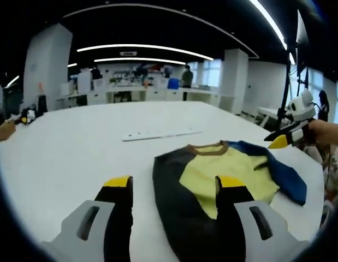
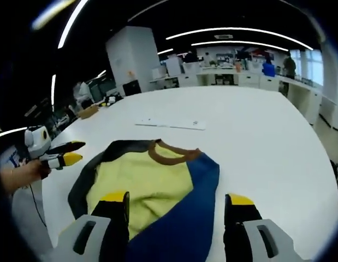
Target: Fold the garment on the visible template until the final outline fits inside the template.
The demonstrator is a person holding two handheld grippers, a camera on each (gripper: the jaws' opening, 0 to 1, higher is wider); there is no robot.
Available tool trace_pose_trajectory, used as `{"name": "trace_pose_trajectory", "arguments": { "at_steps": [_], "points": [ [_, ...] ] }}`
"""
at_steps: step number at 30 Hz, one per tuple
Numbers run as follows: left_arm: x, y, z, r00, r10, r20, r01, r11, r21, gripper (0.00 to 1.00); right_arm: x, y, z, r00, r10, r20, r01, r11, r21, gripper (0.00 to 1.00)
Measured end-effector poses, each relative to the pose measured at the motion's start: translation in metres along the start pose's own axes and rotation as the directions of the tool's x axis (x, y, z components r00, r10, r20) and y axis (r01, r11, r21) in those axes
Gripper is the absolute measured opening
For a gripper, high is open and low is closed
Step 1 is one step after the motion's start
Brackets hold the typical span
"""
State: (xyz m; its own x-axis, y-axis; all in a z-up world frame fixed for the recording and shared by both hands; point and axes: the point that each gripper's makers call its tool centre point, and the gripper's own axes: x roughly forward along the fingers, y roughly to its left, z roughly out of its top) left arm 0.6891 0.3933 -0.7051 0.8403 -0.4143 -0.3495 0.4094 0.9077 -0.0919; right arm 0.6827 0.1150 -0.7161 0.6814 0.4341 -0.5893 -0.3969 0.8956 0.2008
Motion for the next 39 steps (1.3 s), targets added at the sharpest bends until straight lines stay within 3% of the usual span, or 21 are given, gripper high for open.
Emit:
{"name": "trace_pose_trajectory", "arguments": {
  "at_steps": [12, 20, 26, 27, 34, 39],
  "points": [
    [-0.046, -0.044, -0.028, 0.997, -0.073, -0.025, 0.073, 0.997, -0.001, 0.58, -0.029, 0.003, -0.042, 0.999, 0.027, -0.031, -0.026, 0.999, 0.028, 0.7],
    [-0.062, -0.083, -0.05, 0.991, -0.123, -0.056, 0.124, 0.992, 0.01, 0.53, -0.051, 0.008, -0.064, 0.999, 0.022, -0.04, -0.021, 0.999, 0.036, 0.67],
    [-0.063, -0.104, -0.062, 0.983, -0.156, -0.092, 0.162, 0.985, 0.058, 0.49, -0.064, 0.013, -0.087, 0.997, 0.009, -0.071, -0.009, 1.0, 0.011, 0.63],
    [-0.063, -0.106, -0.065, 0.983, -0.151, -0.1, 0.16, 0.983, 0.09, 0.48, -0.066, 0.014, -0.091, 0.997, 0.01, -0.077, -0.009, 1.0, 0.013, 0.63],
    [-0.058, -0.114, -0.082, 0.985, -0.103, -0.138, 0.119, 0.987, 0.108, 0.42, -0.077, 0.02, -0.118, 0.995, -0.012, -0.102, 0.012, 1.0, 0.001, 0.57],
    [-0.052, -0.118, -0.089, 0.986, -0.069, -0.153, 0.082, 0.993, 0.083, 0.39, -0.082, 0.021, -0.133, 0.992, -0.035, -0.119, 0.036, 0.999, 0.002, 0.53]
  ]
}}
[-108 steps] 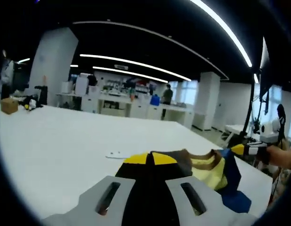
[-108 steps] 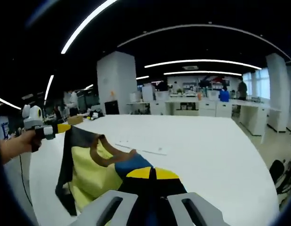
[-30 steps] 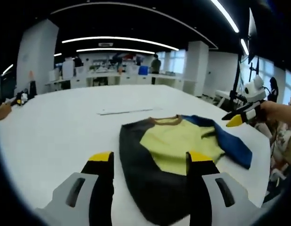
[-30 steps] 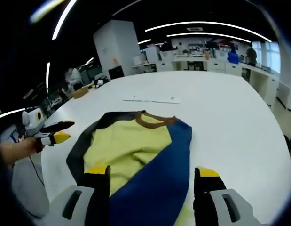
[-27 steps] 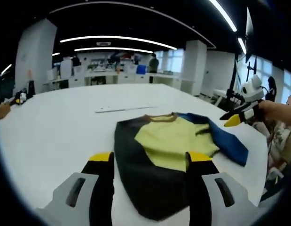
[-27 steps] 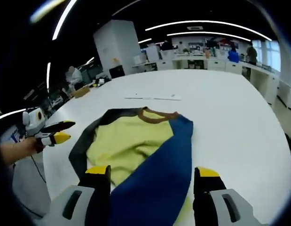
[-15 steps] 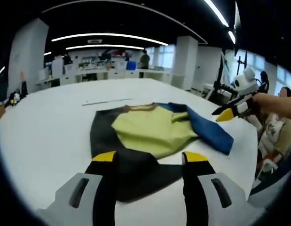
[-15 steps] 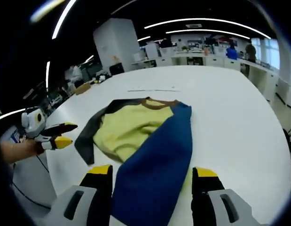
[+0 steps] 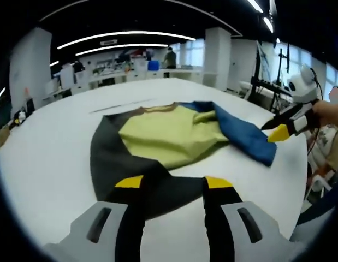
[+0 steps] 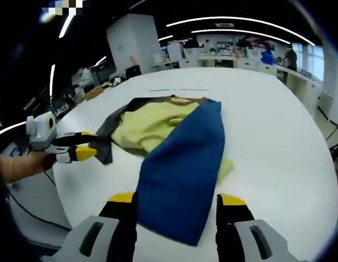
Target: Fold the garment on the visible template until the final outline fits inside the template.
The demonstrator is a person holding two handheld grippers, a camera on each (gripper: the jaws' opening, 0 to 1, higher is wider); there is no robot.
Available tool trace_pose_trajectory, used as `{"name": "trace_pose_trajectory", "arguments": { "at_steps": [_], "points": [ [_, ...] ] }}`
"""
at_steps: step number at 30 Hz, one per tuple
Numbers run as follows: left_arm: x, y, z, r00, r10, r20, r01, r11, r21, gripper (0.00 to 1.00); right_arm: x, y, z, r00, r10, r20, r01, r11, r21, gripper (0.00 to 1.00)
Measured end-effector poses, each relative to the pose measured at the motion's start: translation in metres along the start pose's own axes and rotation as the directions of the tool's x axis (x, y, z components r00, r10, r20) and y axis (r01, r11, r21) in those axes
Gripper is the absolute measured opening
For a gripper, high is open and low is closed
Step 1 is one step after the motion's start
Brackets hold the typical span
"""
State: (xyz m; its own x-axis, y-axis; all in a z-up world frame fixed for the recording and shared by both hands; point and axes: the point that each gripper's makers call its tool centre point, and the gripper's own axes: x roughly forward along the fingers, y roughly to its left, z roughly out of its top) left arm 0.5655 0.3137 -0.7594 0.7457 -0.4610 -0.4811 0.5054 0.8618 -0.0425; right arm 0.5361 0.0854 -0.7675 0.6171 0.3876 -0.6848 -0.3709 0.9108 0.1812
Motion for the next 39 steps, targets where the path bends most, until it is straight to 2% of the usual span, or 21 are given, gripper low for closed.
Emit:
{"name": "trace_pose_trajectory", "arguments": {
  "at_steps": [5, 10, 18, 22, 25, 26, 29, 32, 34, 35, 39],
  "points": [
    [0.007, -0.013, -0.011, 0.999, -0.001, -0.041, 0.002, 1.0, 0.021, 0.37, -0.007, -0.002, -0.013, 0.999, -0.036, -0.006, 0.036, 0.999, -0.018, 0.48],
    [0.01, -0.01, -0.023, 0.994, 0.054, -0.092, -0.052, 0.998, 0.018, 0.36, -0.01, -0.003, -0.02, 0.997, -0.075, -0.011, 0.075, 0.997, -0.031, 0.42],
    [0.015, -0.013, -0.022, 0.992, 0.093, -0.084, -0.09, 0.995, 0.04, 0.35, -0.011, -0.002, -0.029, 0.993, -0.116, -0.023, 0.114, 0.989, -0.092, 0.34],
    [0.017, -0.012, -0.019, 0.991, 0.113, -0.066, -0.11, 0.993, 0.046, 0.35, -0.011, -0.007, -0.036, 0.988, -0.147, -0.042, 0.144, 0.988, -0.064, 0.3],
    [0.018, -0.011, -0.018, 0.989, 0.129, -0.067, -0.129, 0.992, 0.008, 0.32, -0.011, -0.01, -0.041, 0.986, -0.161, -0.043, 0.16, 0.987, -0.022, 0.24],
    [0.019, -0.01, -0.018, 0.989, 0.134, -0.064, -0.134, 0.991, 0.003, 0.32, -0.01, -0.01, -0.04, 0.986, -0.162, -0.036, 0.161, 0.987, -0.031, 0.23],
    [0.019, -0.009, -0.017, 0.987, 0.149, -0.06, -0.15, 0.989, -0.003, 0.26, -0.009, -0.013, -0.039, 0.983, -0.179, -0.028, 0.178, 0.983, -0.039, 0.18],
    [0.019, -0.008, -0.018, 0.987, 0.145, -0.068, -0.143, 0.989, 0.038, 0.1, -0.008, -0.014, -0.038, 0.983, -0.184, -0.022, 0.183, 0.982, -0.043, 0.11],
    [0.019, -0.005, -0.018, 0.988, 0.139, -0.065, -0.136, 0.989, 0.048, 0.06, -0.008, -0.014, -0.037, 0.982, -0.187, -0.01, 0.186, 0.981, -0.045, 0.0],
    [0.018, -0.002, -0.017, 0.988, 0.137, -0.066, -0.134, 0.99, 0.043, 0.03, -0.007, -0.015, -0.038, 0.982, -0.189, -0.009, 0.188, 0.98, -0.06, 0.0],
    [0.014, 0.004, -0.018, 0.99, 0.126, -0.071, -0.126, 0.992, 0.005, 0.02, -0.007, -0.015, -0.036, 0.985, -0.174, -0.005, 0.174, 0.983, -0.052, 0.0]
  ]
}}
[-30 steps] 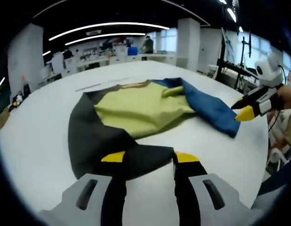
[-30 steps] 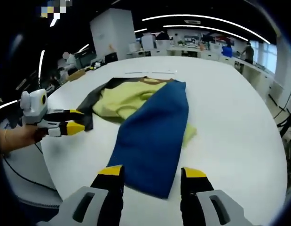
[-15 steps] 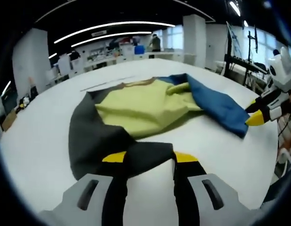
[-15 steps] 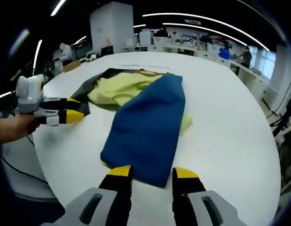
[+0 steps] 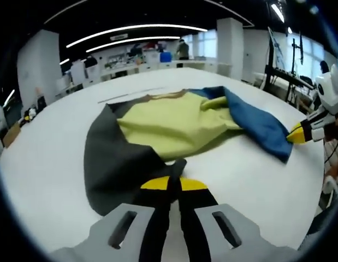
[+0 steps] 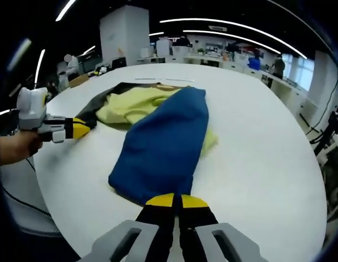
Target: Fold the garment on the visible template until the final outline fits inside the template.
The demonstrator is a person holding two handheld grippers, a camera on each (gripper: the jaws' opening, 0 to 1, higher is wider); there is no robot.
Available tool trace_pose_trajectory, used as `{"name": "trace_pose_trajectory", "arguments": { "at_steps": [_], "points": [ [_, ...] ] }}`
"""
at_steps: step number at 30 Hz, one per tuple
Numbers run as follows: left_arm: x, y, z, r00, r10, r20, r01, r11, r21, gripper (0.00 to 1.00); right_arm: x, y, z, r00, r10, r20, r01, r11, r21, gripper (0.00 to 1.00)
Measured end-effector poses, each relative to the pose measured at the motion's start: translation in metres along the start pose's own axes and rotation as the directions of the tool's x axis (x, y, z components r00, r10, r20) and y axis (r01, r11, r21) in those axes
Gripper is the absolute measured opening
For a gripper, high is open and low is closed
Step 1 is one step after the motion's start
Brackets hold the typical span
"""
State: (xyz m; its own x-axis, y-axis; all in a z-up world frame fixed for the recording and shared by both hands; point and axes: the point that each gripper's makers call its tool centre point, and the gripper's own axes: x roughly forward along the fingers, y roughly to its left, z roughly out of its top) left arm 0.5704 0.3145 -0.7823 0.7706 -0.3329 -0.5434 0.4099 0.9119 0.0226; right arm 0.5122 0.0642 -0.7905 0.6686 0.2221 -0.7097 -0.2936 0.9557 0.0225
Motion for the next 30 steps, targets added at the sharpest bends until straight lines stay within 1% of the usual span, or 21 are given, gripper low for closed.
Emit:
{"name": "trace_pose_trajectory", "arguments": {
  "at_steps": [1, 4, 6, 8, 10, 14, 15, 18, 20, 21, 22, 24, 25, 26, 27, 28, 29, 30],
  "points": [
    [0.0, 0.001, 0.0, 1.0, 0.0, -0.002, 0.0, 1.0, -0.003, 0.02, 0.0, 0.0, 0.0, 1.0, 0.003, -0.001, -0.003, 1.0, -0.005, 0.0],
    [-0.009, 0.0, 0.001, 1.0, -0.015, -0.001, 0.015, 0.999, -0.049, 0.02, -0.006, 0.0, 0.006, 1.0, 0.003, 0.009, -0.003, 1.0, -0.018, 0.0],
    [-0.015, -0.001, 0.004, 1.0, -0.026, 0.002, 0.026, 0.998, -0.049, 0.02, -0.011, -0.002, 0.013, 1.0, -0.001, 0.027, 0.002, 0.999, -0.035, 0.0],
    [-0.026, 0.002, 0.01, 0.999, -0.033, 0.025, 0.035, 0.997, -0.068, 0.02, -0.015, -0.005, 0.02, 0.999, -0.009, 0.04, 0.011, 0.999, -0.05, 0.0],
    [-0.034, 0.006, 0.015, 0.999, -0.026, 0.037, 0.028, 0.997, -0.076, 0.02, -0.019, -0.009, 0.026, 0.999, -0.014, 0.051, 0.016, 0.998, -0.053, 0.0],
    [-0.054, 0.023, 0.032, 0.995, -0.005, 0.097, 0.017, 0.993, -0.117, 0.02, -0.027, -0.017, 0.042, 0.996, -0.027, 0.082, 0.031, 0.998, -0.048, 0.0],
    [-0.062, 0.03, 0.039, 0.993, 0.007, 0.121, 0.008, 0.992, -0.126, 0.02, -0.029, -0.019, 0.045, 0.996, -0.032, 0.089, 0.037, 0.998, -0.053, 0.0],
    [-0.075, 0.047, 0.048, 0.988, 0.036, 0.147, -0.016, 0.991, -0.134, 0.02, -0.035, -0.029, 0.055, 0.993, -0.053, 0.109, 0.061, 0.996, -0.068, 0.0],
    [-0.084, 0.063, 0.054, 0.984, 0.064, 0.166, -0.039, 0.988, -0.149, 0.02, -0.038, -0.038, 0.06, 0.991, -0.07, 0.112, 0.078, 0.994, -0.072, 0.0],
    [-0.088, 0.072, 0.057, 0.979, 0.088, 0.182, -0.057, 0.984, -0.168, 0.02, -0.04, -0.044, 0.062, 0.99, -0.083, 0.112, 0.092, 0.993, -0.078, 0.0],
    [-0.091, 0.08, 0.057, 0.977, 0.108, 0.185, -0.074, 0.98, -0.183, 0.02, -0.04, -0.048, 0.063, 0.99, -0.09, 0.109, 0.099, 0.992, -0.083, 0.0],
    [-0.095, 0.095, 0.057, 0.973, 0.135, 0.187, -0.1, 0.978, -0.184, 0.02, -0.042, -0.057, 0.065, 0.988, -0.106, 0.108, 0.116, 0.989, -0.089, 0.0],
    [-0.097, 0.105, 0.058, 0.968, 0.159, 0.194, -0.121, 0.973, -0.196, 0.02, -0.043, -0.063, 0.067, 0.987, -0.117, 0.11, 0.127, 0.988, -0.088, 0.0],
    [-0.099, 0.11, 0.059, 0.966, 0.164, 0.199, -0.122, 0.971, -0.206, 0.02, -0.043, -0.067, 0.067, 0.986, -0.123, 0.11, 0.133, 0.987, -0.089, 0.0],
    [-0.1, 0.117, 0.061, 0.962, 0.177, 0.209, -0.127, 0.965, -0.231, 0.02, -0.043, -0.071, 0.068, 0.986, -0.127, 0.106, 0.137, 0.987, -0.088, 0.0],
    [-0.101, 0.123, 0.062, 0.957, 0.193, 0.217, -0.129, 0.952, -0.279, 0.02, -0.044, -0.077, 0.07, 0.985, -0.136, 0.11, 0.144, 0.987, -0.076, 0.0],
    [-0.101, 0.134, 0.063, 0.951, 0.206, 0.231, -0.122, 0.936, -0.33, 0.02, -0.044, -0.08, 0.071, 0.983, -0.142, 0.114, 0.151, 0.986, -0.074, 0.0],
    [-0.102, 0.143, 0.064, 0.944, 0.226, 0.24, -0.133, 0.927, -0.349, 0.02, -0.045, -0.085, 0.073, 0.98, -0.159, 0.116, 0.169, 0.982, -0.08, 0.0]
  ]
}}
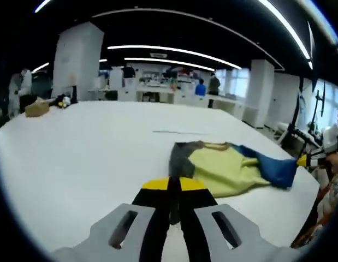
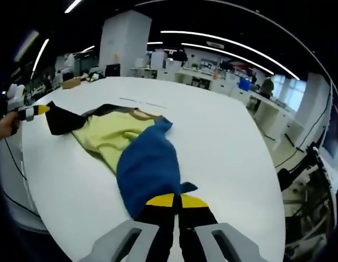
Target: Fold the garment on the visible template until the final outline fits inside the template.
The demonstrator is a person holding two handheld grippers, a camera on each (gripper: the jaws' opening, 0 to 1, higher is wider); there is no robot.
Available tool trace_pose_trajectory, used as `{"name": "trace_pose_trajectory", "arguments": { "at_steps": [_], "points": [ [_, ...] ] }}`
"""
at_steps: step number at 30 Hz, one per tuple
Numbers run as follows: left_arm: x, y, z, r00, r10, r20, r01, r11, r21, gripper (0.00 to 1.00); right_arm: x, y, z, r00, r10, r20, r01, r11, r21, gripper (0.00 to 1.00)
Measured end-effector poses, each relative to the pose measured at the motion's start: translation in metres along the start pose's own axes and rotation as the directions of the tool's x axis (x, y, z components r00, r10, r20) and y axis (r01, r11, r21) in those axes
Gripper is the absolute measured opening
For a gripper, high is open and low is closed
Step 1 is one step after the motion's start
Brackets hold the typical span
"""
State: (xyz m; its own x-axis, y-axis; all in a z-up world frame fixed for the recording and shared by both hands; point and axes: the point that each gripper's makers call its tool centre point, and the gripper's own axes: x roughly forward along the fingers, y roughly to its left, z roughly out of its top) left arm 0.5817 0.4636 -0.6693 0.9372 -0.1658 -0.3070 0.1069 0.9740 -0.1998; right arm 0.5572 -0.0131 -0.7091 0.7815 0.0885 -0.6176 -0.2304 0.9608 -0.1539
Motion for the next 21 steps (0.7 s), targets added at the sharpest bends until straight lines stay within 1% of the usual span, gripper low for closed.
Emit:
{"name": "trace_pose_trajectory", "arguments": {
  "at_steps": [1, 3, 4, 5, 8, 10, 13, 17, 18, 19, 21],
  "points": [
    [0.0, 0.007, 0.003, 1.0, 0.019, 0.008, -0.019, 1.0, 0.002, 0.02, 0.0, -0.003, 0.0, 1.0, -0.009, -0.001, 0.009, 1.0, -0.007, 0.0],
    [0.001, 0.022, 0.007, 0.998, 0.057, 0.002, -0.057, 0.997, 0.048, 0.02, 0.003, -0.012, 0.001, 1.0, -0.028, -0.01, 0.027, 0.999, -0.017, 0.0],
    [0.002, 0.028, 0.007, 0.997, 0.071, -0.011, -0.07, 0.996, 0.057, 0.02, 0.003, -0.016, 0.002, 0.999, -0.034, -0.01, 0.034, 0.999, -0.014, 0.0],
    [0.003, 0.03, 0.008, 0.997, 0.072, -0.009, -0.072, 0.996, 0.061, 0.02, 0.004, -0.019, 0.003, 0.999, -0.042, -0.006, 0.042, 0.999, -0.015, 0.0],
    [0.004, 0.046, 0.011, 0.994, 0.106, 0.0, -0.106, 0.992, 0.073, 0.02, 0.007, -0.029, 0.002, 0.998, -0.062, -0.016, 0.062, 0.998, -0.016, 0.0],
    [0.006, 0.056, 0.009, 0.992, 0.128, -0.005, -0.128, 0.99, 0.063, 0.02, 0.009, -0.034, 0.001, 0.997, -0.068, -0.024, 0.068, 0.998, -0.012, 0.0],
    [0.009, 0.072, 0.009, 0.987, 0.159, 0.005, -0.159, 0.987, 0.027, 0.02, 0.014, -0.042, -0.001, 0.996, -0.078, -0.034, 0.078, 0.997, 0.006, 0.0],
    [0.019, 0.095, 0.004, 0.982, 0.187, -0.01, -0.187, 0.982, 0.027, 0.02, 0.022, -0.054, -0.003, 0.994, -0.102, -0.043, 0.103, 0.995, 0.018, 0.0],
    [0.021, 0.1, 0.003, 0.982, 0.187, -0.016, -0.186, 0.982, 0.021, 0.02, 0.025, -0.059, -0.006, 0.992, -0.112, -0.053, 0.113, 0.993, 0.015, 0.0],
    [0.025, 0.106, 0.003, 0.982, 0.187, -0.017, -0.187, 0.982, 0.017, 0.02, 0.027, -0.064, -0.007, 0.991, -0.117, -0.06, 0.118, 0.993, 0.03, 0.0],
    [0.031, 0.118, 0.001, 0.979, 0.201, -0.027, -0.2, 0.979, 0.028, 0.02, 0.031, -0.07, -0.009, 0.99, -0.124, -0.063, 0.126, 0.991, 0.035, 0.0]
  ]
}}
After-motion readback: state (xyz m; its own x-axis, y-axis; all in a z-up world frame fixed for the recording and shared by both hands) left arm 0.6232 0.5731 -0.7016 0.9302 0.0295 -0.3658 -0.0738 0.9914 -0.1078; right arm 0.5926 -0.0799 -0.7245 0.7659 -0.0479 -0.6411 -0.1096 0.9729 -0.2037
